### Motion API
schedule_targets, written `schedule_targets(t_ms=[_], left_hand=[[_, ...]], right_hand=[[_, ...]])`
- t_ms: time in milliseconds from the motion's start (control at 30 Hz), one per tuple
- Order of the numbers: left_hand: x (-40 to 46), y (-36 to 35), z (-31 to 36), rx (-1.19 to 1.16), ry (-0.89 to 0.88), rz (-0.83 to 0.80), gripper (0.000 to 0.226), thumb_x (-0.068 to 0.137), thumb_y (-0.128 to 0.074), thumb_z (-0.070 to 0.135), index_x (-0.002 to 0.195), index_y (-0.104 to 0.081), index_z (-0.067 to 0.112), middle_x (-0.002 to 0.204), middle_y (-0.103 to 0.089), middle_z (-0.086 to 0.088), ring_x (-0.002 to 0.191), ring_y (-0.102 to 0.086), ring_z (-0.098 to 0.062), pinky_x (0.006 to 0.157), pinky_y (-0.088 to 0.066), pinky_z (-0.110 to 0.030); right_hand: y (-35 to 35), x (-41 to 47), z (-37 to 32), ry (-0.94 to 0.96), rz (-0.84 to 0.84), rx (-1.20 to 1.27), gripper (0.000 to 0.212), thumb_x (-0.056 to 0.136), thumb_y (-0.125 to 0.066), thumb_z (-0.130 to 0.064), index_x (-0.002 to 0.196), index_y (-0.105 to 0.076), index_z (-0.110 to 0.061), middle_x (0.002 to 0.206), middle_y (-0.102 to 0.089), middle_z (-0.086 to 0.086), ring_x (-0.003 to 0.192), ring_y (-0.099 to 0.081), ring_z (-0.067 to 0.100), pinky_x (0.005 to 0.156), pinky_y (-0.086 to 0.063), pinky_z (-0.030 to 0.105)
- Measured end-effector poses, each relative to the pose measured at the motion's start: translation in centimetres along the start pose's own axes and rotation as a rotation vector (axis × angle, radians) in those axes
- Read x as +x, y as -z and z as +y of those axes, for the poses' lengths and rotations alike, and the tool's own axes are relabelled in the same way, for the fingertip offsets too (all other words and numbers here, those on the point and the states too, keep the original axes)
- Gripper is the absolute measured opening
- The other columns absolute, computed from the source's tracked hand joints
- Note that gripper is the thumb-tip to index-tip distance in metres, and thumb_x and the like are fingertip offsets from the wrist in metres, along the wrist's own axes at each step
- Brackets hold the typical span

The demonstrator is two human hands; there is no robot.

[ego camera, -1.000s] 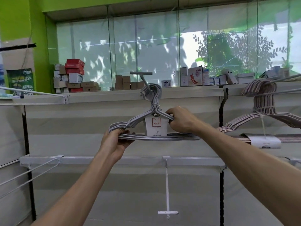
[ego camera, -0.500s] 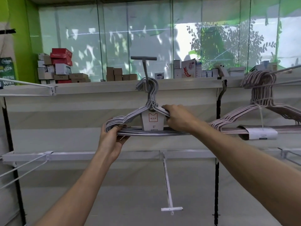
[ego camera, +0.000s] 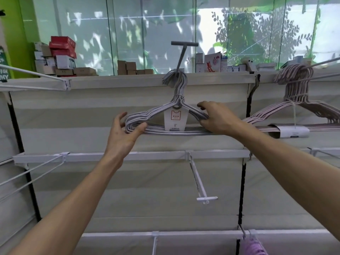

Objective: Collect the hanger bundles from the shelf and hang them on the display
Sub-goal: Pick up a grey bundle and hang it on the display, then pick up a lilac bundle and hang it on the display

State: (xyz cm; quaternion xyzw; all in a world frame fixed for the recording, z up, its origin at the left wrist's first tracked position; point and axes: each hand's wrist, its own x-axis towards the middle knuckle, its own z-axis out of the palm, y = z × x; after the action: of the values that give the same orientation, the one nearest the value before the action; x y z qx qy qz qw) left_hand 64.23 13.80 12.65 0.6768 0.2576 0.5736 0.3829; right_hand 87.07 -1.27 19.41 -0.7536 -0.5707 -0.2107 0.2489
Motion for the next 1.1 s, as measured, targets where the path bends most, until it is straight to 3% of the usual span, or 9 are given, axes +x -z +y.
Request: schedule_targets(t_ms=[100, 200, 333, 500, 600, 733, 833, 967, 1100], left_hand=[[-0.7, 1.1, -0.2, 0.122, -0.070, 0.044, 0.060, 0.087, -0.073, 0.038, 0.138, -0.044, 0.028, 0.135, -0.051, 0.002, 0.111, -0.059, -0.020, 0.088, -0.050, -0.032], [-1.9, 1.9, -0.4, 0.171, -0.112, 0.041, 0.052, 0.088, -0.070, 0.037, 0.134, -0.046, 0.034, 0.137, -0.047, 0.002, 0.111, -0.059, -0.020, 0.093, -0.053, -0.042], [-5.1, 1.9, 1.3, 0.100, -0.195, 0.045, 0.039, 0.093, -0.065, 0.021, 0.130, -0.053, 0.026, 0.126, -0.056, 0.004, 0.105, -0.061, -0.016, 0.081, -0.052, -0.025], [-10.3, 0.8, 4.9, -0.037, -0.281, -0.147, 0.012, 0.096, -0.062, 0.018, 0.105, -0.066, 0.026, 0.098, -0.069, 0.005, 0.096, -0.068, -0.021, 0.089, -0.055, -0.050], [-13.7, -0.6, 7.3, -0.035, -0.353, -0.325, 0.007, 0.093, -0.065, 0.029, 0.098, -0.069, 0.028, 0.094, -0.072, 0.002, 0.093, -0.070, -0.018, 0.088, -0.056, -0.043], [-17.9, -3.6, 11.0, -0.014, -0.461, -0.492, 0.022, 0.085, -0.060, 0.048, 0.099, -0.069, 0.032, 0.097, -0.072, 0.002, 0.095, -0.069, -0.018, 0.085, -0.054, -0.025], [-21.4, -7.0, 13.4, -0.002, -0.592, -0.607, 0.019, 0.090, -0.058, 0.045, 0.100, -0.067, 0.032, 0.098, -0.071, 0.004, 0.095, -0.068, -0.022, 0.083, -0.053, -0.030], [-27.2, -13.4, 16.7, 0.033, -0.787, -0.715, 0.017, 0.091, -0.058, 0.038, 0.099, -0.068, 0.027, 0.092, -0.067, 0.019, 0.089, -0.066, -0.009, 0.076, -0.047, -0.014], [-33.5, -20.8, 18.6, -0.061, -0.832, -0.866, 0.016, 0.091, -0.059, 0.036, 0.099, -0.068, 0.026, 0.091, -0.065, 0.021, 0.083, -0.063, -0.003, 0.071, -0.047, -0.015]], right_hand=[[1.1, -2.1, -0.5, 0.041, 0.037, 0.009, 0.055, 0.092, -0.066, -0.029, 0.141, -0.050, -0.011, 0.135, -0.060, 0.010, 0.120, -0.057, 0.026, 0.101, -0.048, 0.040], [2.3, -4.8, -1.1, 0.079, 0.105, 0.021, 0.051, 0.094, -0.064, -0.034, 0.139, -0.052, -0.014, 0.135, -0.059, 0.005, 0.120, -0.056, 0.021, 0.100, -0.046, 0.037], [3.4, -8.5, -1.4, 0.085, 0.194, 0.052, 0.040, 0.097, -0.061, -0.030, 0.133, -0.057, -0.016, 0.129, -0.063, 0.001, 0.114, -0.058, 0.015, 0.094, -0.043, 0.027], [5.3, -12.7, -0.4, 0.054, 0.281, 0.114, 0.031, 0.095, -0.062, -0.028, 0.124, -0.064, -0.017, 0.114, -0.069, -0.004, 0.098, -0.062, 0.008, 0.087, -0.053, 0.030], [7.3, -15.5, 0.5, 0.040, 0.348, 0.144, 0.025, 0.095, -0.064, -0.026, 0.117, -0.068, -0.016, 0.106, -0.071, -0.005, 0.092, -0.065, 0.006, 0.084, -0.054, 0.025], [11.1, -20.0, 2.5, 0.021, 0.412, 0.141, 0.022, 0.094, -0.065, -0.024, 0.113, -0.071, -0.014, 0.101, -0.073, -0.005, 0.088, -0.067, 0.005, 0.082, -0.054, 0.024], [14.3, -24.2, 4.7, -0.006, 0.437, 0.123, 0.020, 0.094, -0.064, -0.025, 0.110, -0.072, -0.014, 0.096, -0.074, -0.007, 0.085, -0.068, 0.005, 0.080, -0.054, 0.021], [18.8, -31.0, 8.4, -0.084, 0.432, 0.067, 0.019, 0.093, -0.065, -0.023, 0.109, -0.072, -0.013, 0.093, -0.073, -0.008, 0.085, -0.067, 0.006, 0.074, -0.051, 0.013], [22.7, -38.8, 13.2, -0.209, 0.401, -0.007, 0.020, 0.094, -0.065, -0.024, 0.110, -0.072, -0.015, 0.093, -0.073, -0.008, 0.082, -0.067, 0.005, 0.077, -0.053, 0.022]])
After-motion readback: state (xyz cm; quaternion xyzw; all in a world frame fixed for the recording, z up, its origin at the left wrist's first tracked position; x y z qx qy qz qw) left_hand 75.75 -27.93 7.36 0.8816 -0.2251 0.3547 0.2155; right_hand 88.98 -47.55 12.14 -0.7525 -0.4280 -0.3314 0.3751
